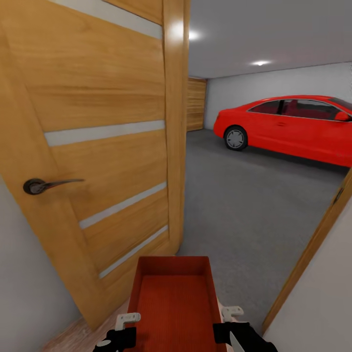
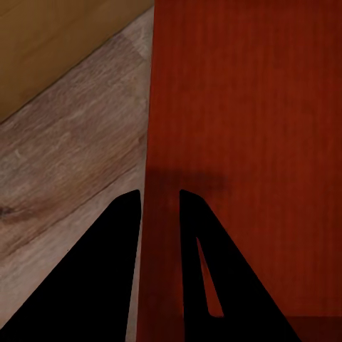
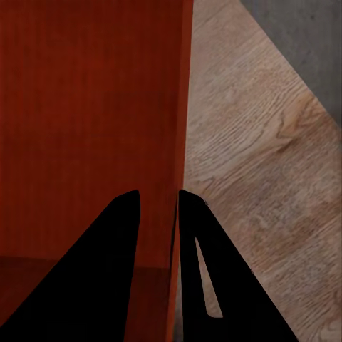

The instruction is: Move the two storage containers from the living room to the garage. In the garage, place one container on the floor and stack the other container on top of it (either order is fine).

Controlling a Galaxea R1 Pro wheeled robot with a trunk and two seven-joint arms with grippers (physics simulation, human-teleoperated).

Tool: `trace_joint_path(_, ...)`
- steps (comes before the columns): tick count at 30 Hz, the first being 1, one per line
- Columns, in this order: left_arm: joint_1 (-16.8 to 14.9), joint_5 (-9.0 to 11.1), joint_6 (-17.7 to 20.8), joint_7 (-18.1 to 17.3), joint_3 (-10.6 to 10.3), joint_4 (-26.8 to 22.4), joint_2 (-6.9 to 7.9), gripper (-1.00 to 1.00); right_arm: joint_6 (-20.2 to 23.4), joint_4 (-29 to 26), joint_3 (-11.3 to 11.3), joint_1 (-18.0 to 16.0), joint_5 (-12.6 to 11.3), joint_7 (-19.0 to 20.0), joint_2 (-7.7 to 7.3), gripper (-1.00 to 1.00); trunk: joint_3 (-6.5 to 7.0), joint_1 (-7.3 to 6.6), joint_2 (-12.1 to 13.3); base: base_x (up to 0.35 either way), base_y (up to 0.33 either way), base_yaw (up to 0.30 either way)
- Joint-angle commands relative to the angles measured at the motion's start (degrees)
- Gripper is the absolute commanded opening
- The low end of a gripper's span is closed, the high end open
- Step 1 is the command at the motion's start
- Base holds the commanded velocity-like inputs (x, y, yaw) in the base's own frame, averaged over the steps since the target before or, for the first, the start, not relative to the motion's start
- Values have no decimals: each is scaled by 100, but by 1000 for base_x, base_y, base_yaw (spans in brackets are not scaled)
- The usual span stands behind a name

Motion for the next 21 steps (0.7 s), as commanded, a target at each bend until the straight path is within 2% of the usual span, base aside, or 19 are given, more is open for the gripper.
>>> trace_joint_path(1, -7, -28, -12, -112, -19, 28, 4, -100, 33, -24, 192, -1, -68, 85, -197, -100, -5, 1, -3, 147, 21, -36)
trace_joint_path(6, -7, -28, -12, -112, -19, 28, 4, -100, 29, -26, 192, 1, -68, 86, -197, -100, -5, 1, -3, 141, 11, -37)
trace_joint_path(14, -7, -28, -12, -112, -19, 28, 4, -100, 29, -26, 191, 3, -68, 86, -197, -100, 2, 1, -3, 131, 59, -180)
trace_joint_path(21, -7, -28, -12, -112, -19, 28, 4, -100, 31, -26, 188, 0, -68, 86, -197, -100, 4, 1, -3, 60, 13, -43)
